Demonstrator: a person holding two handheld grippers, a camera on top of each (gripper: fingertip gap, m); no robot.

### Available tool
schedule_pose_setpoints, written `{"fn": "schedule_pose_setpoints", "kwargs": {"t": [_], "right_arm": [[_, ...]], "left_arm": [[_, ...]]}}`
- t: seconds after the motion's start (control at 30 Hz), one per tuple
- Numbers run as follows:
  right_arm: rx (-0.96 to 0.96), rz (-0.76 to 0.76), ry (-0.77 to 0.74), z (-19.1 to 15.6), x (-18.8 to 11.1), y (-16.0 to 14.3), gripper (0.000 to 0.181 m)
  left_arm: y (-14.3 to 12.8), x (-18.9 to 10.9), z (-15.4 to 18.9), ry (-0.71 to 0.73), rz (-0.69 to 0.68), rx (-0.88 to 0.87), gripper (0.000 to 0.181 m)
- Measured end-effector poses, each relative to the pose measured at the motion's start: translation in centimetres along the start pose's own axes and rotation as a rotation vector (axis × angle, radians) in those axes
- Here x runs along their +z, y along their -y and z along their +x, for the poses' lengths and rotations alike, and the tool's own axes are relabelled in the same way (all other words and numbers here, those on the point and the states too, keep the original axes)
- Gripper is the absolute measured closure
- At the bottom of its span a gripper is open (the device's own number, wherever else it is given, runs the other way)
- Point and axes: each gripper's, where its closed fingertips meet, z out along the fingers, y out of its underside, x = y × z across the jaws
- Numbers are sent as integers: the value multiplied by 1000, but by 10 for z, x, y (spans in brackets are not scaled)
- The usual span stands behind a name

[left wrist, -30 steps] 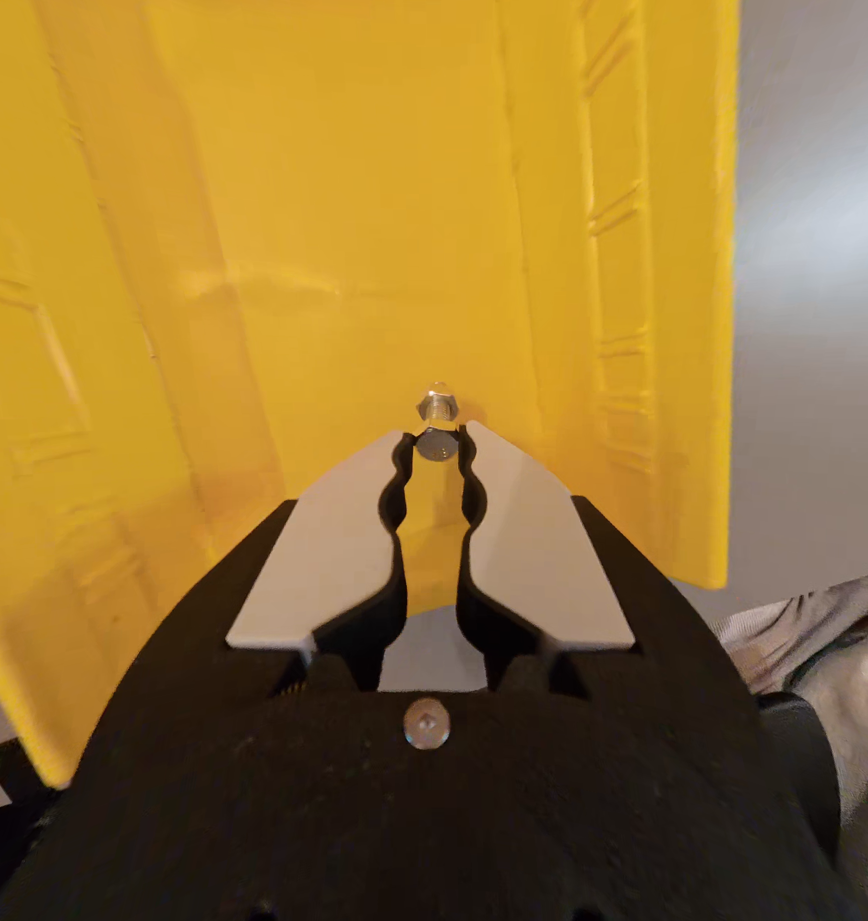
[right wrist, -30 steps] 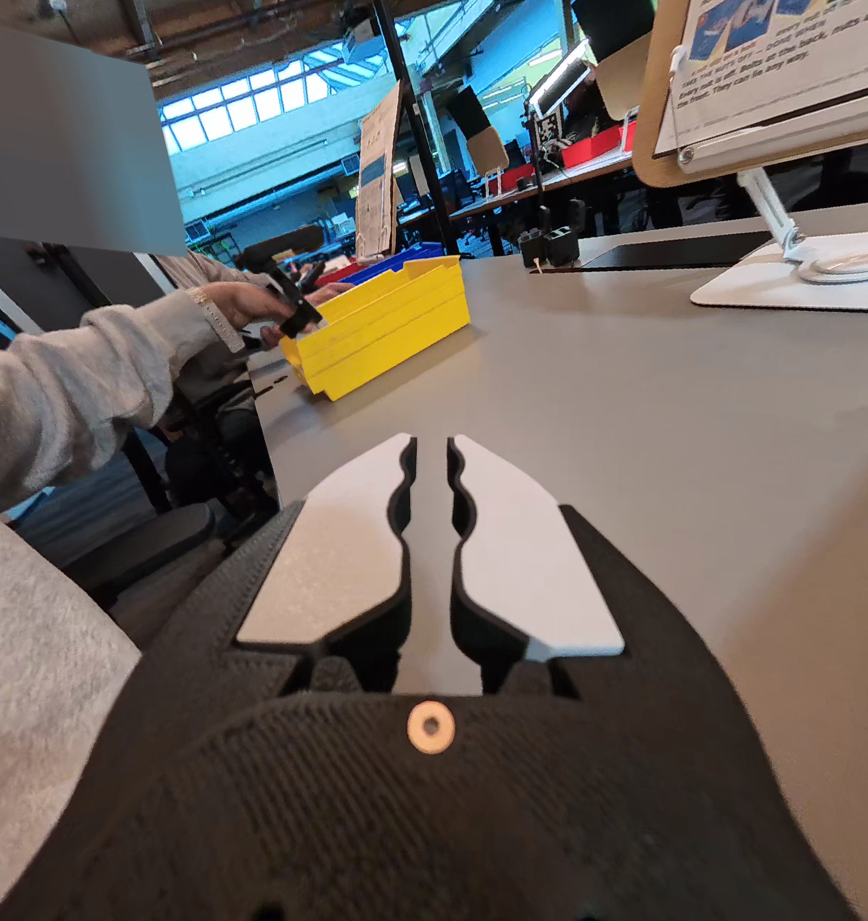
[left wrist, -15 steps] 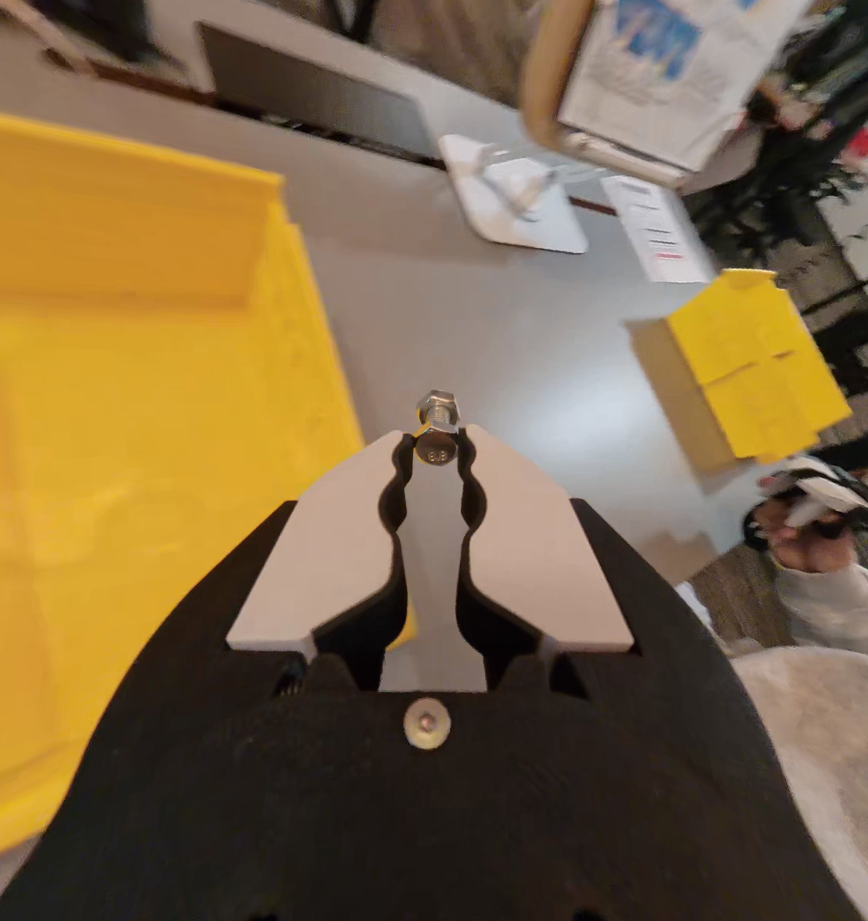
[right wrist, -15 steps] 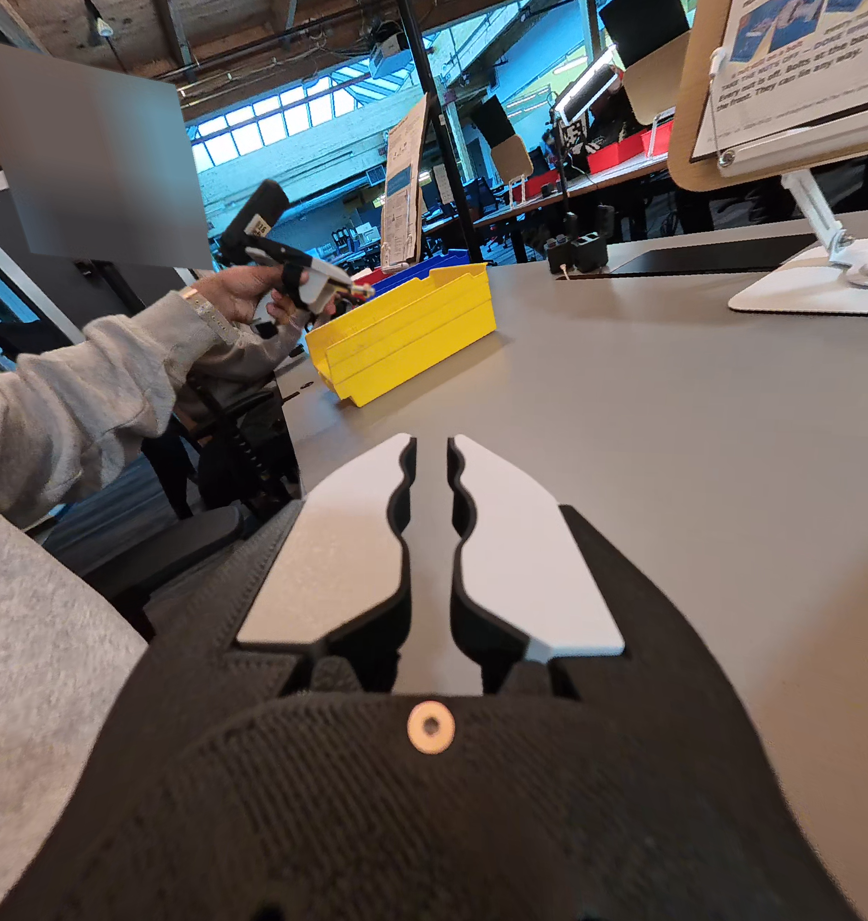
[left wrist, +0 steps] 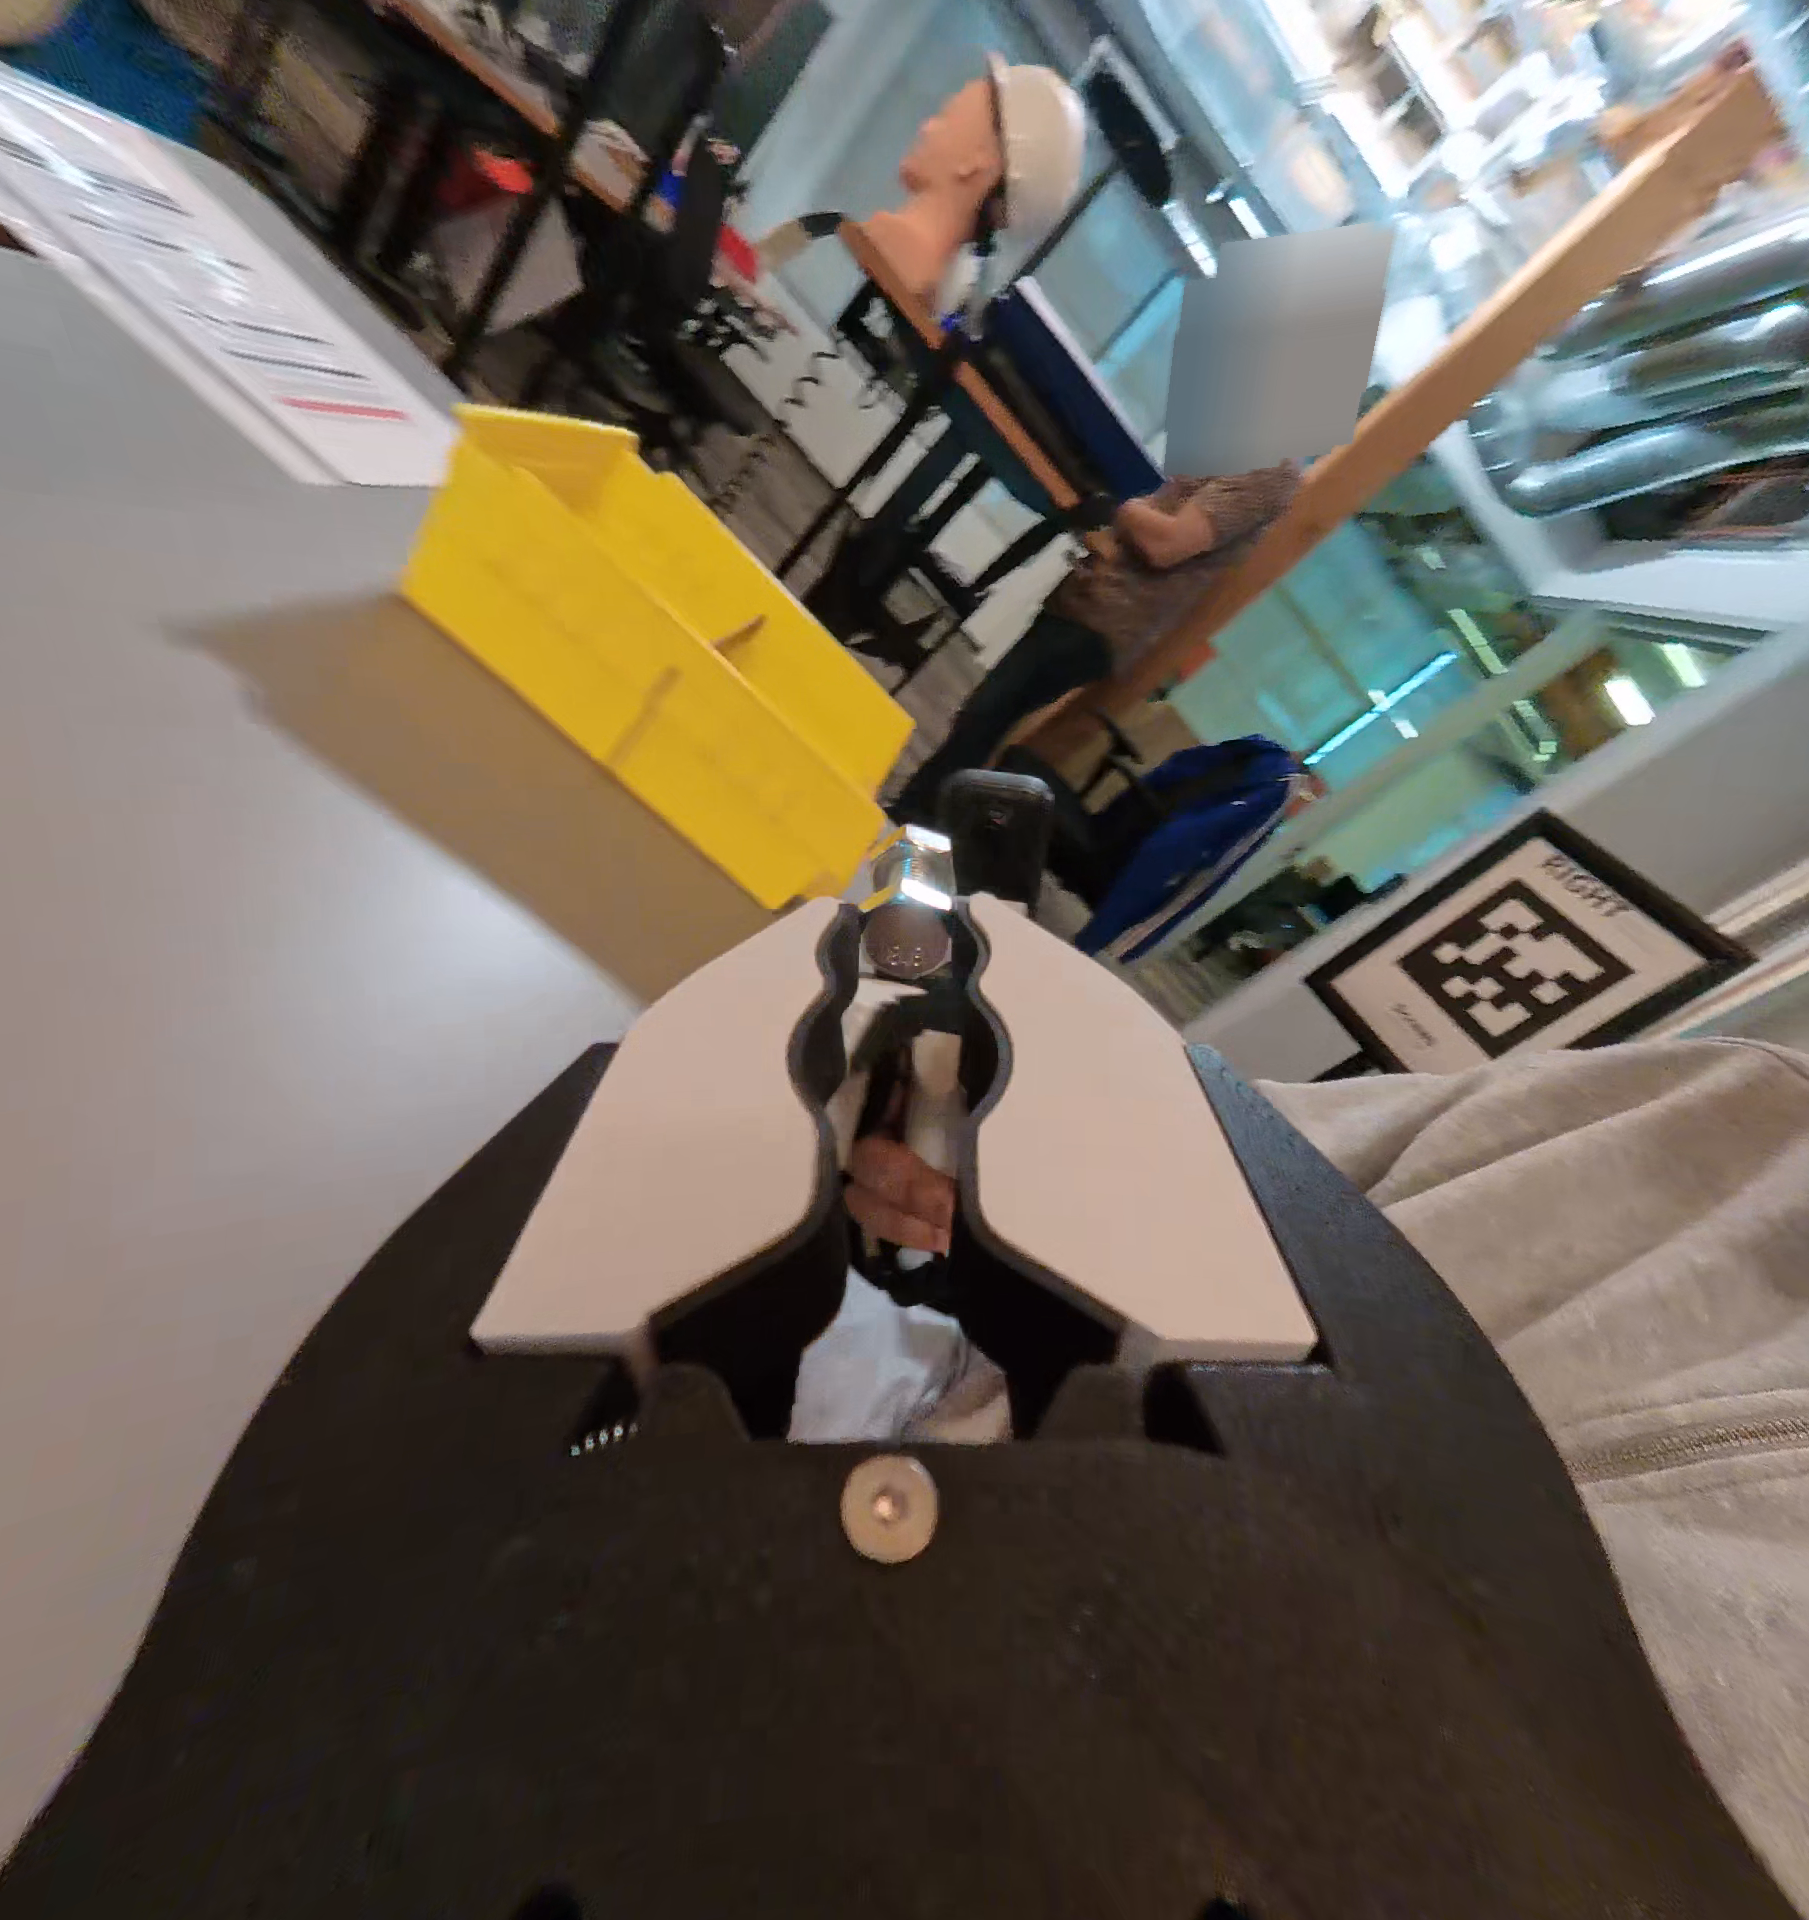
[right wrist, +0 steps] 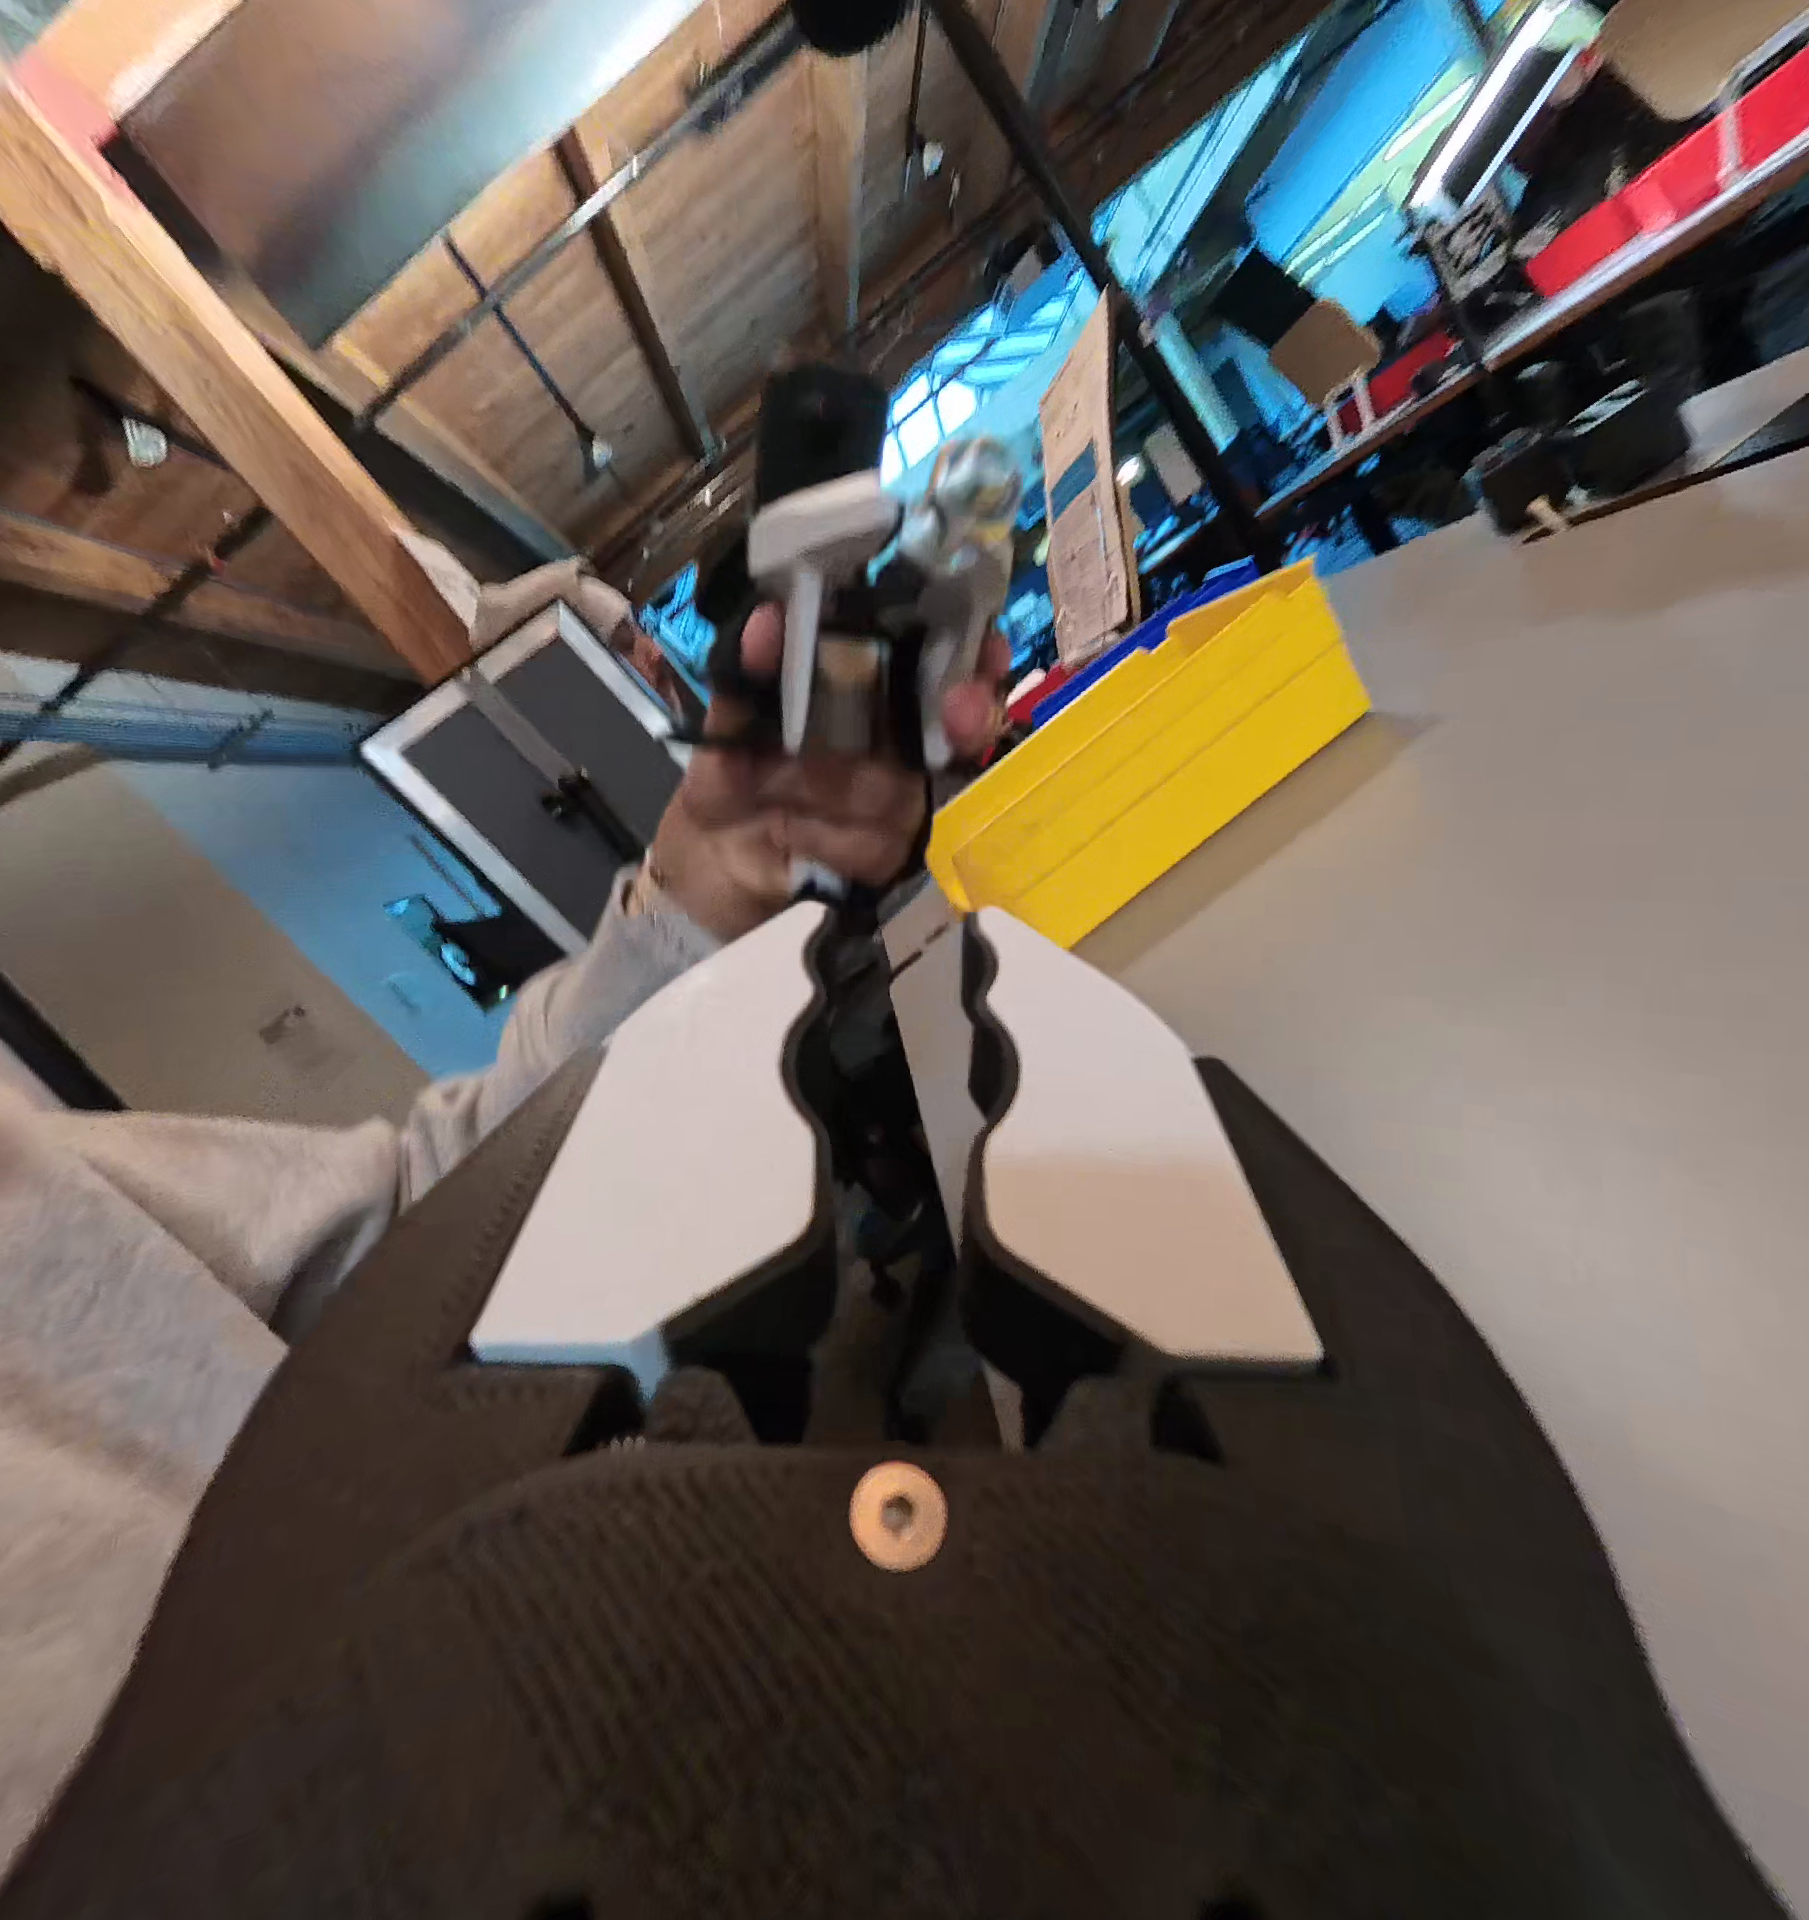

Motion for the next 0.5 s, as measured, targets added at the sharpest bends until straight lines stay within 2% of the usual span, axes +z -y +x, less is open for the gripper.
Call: {"fn": "schedule_pose_setpoints", "kwargs": {"t": [0.13,0.23,0.3,0.4,0.5], "right_arm": [[46,130,-60,16,-35,27,154],[38,180,-77,21,-53,40,154],[5,178,-89,21,-59,42,156],[-33,181,-131,23,-71,42,162],[-39,179,-133,20,-79,45,162]], "left_arm": [[-27,42,1,-106,97,-66,164],[-48,60,-5,-151,178,-139,165],[-62,70,-6,-183,184,-188,165],[-68,78,-2,-230,223,-211,165],[-71,84,2,-303,200,-198,165]]}}
